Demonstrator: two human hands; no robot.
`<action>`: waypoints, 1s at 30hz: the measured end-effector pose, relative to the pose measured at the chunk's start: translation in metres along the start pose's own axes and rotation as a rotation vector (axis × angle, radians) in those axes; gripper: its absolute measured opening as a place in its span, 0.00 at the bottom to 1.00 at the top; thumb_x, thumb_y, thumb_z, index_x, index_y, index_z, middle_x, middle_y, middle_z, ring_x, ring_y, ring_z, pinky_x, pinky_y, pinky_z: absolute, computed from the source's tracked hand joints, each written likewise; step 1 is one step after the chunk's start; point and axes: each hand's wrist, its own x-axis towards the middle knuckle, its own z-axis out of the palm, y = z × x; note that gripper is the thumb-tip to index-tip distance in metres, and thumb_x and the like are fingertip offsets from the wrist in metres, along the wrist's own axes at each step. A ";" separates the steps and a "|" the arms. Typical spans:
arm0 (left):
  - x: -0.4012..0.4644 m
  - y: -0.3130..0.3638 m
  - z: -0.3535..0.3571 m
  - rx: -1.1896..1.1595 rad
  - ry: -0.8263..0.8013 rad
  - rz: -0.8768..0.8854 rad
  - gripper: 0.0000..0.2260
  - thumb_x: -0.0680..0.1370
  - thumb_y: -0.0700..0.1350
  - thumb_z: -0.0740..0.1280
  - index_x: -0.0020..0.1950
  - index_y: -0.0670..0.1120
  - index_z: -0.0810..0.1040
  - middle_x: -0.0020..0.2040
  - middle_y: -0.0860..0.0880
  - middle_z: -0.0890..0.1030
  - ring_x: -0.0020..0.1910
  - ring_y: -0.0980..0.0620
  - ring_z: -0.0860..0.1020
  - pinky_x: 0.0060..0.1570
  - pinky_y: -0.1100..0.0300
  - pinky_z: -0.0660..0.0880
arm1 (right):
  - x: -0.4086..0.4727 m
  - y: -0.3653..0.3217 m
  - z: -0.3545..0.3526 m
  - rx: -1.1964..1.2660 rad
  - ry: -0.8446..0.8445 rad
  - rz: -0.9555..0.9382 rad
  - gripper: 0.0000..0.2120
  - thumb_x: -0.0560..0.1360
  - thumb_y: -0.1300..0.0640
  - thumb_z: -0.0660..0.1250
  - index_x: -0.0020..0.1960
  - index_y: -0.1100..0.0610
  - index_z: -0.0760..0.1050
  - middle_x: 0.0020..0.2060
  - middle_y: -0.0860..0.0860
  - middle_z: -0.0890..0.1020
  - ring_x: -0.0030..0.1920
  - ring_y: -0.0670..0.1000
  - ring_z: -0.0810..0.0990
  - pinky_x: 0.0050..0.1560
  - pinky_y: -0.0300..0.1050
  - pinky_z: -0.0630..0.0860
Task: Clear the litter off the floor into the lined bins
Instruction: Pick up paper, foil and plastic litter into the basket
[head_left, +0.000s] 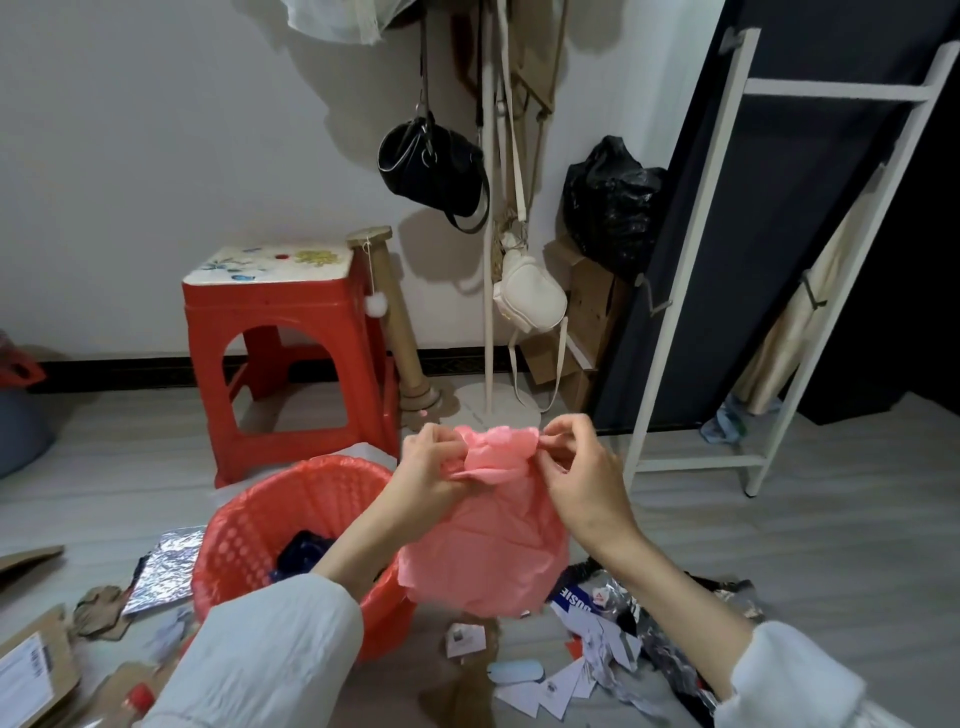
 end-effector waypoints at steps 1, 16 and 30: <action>0.000 -0.001 -0.002 -0.004 0.046 -0.018 0.10 0.70 0.43 0.74 0.43 0.37 0.82 0.50 0.49 0.74 0.51 0.56 0.71 0.51 0.70 0.67 | -0.001 -0.003 -0.001 0.094 -0.075 0.058 0.09 0.74 0.56 0.68 0.53 0.52 0.72 0.49 0.46 0.80 0.52 0.45 0.79 0.48 0.34 0.77; 0.002 0.006 -0.009 -0.152 0.238 -0.140 0.18 0.72 0.43 0.72 0.58 0.49 0.70 0.48 0.52 0.74 0.46 0.53 0.74 0.47 0.62 0.72 | 0.004 -0.002 0.026 -0.158 -0.352 0.185 0.17 0.72 0.60 0.66 0.59 0.52 0.66 0.49 0.51 0.80 0.46 0.51 0.80 0.44 0.51 0.81; -0.007 -0.004 -0.014 -0.022 -0.340 -0.056 0.34 0.63 0.53 0.78 0.65 0.58 0.68 0.55 0.56 0.80 0.54 0.56 0.79 0.53 0.56 0.78 | 0.003 -0.020 -0.005 0.277 -0.493 0.208 0.14 0.71 0.69 0.67 0.52 0.53 0.74 0.46 0.53 0.82 0.40 0.47 0.81 0.36 0.38 0.78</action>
